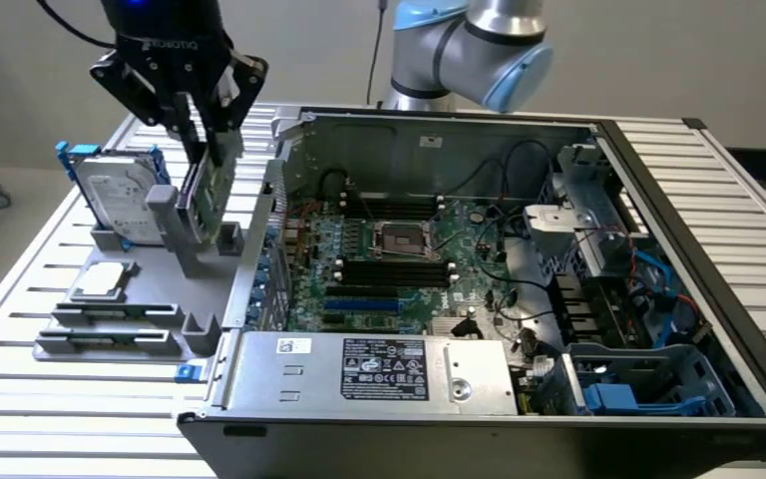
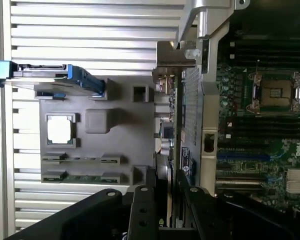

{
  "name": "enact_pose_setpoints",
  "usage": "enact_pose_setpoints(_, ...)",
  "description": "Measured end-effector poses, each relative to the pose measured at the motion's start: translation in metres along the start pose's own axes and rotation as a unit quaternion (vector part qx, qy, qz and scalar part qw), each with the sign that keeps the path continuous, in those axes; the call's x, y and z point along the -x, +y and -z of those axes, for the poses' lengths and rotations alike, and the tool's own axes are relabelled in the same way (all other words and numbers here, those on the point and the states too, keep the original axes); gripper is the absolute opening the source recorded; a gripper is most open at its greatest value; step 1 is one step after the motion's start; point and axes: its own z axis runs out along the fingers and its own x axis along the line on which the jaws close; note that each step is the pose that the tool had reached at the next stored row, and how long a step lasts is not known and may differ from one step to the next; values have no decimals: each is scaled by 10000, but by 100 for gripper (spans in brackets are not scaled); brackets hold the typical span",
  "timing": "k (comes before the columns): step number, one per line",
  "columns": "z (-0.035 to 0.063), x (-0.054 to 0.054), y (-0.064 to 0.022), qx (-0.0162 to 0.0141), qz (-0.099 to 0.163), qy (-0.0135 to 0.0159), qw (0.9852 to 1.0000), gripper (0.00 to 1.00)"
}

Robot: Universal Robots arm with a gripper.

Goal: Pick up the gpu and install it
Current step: 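Pick up the gpu and move the gpu toward the slot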

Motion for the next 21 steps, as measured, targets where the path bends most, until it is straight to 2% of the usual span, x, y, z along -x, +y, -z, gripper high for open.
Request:
enact_pose_setpoints(8,296,361,3,50,-1,46,10000,26)
enact_pose_setpoints(12,325,541,0,77,-1,60,10000,26)
enact_pose_setpoints(21,327,951,-11,80,-1,78,9999,26)
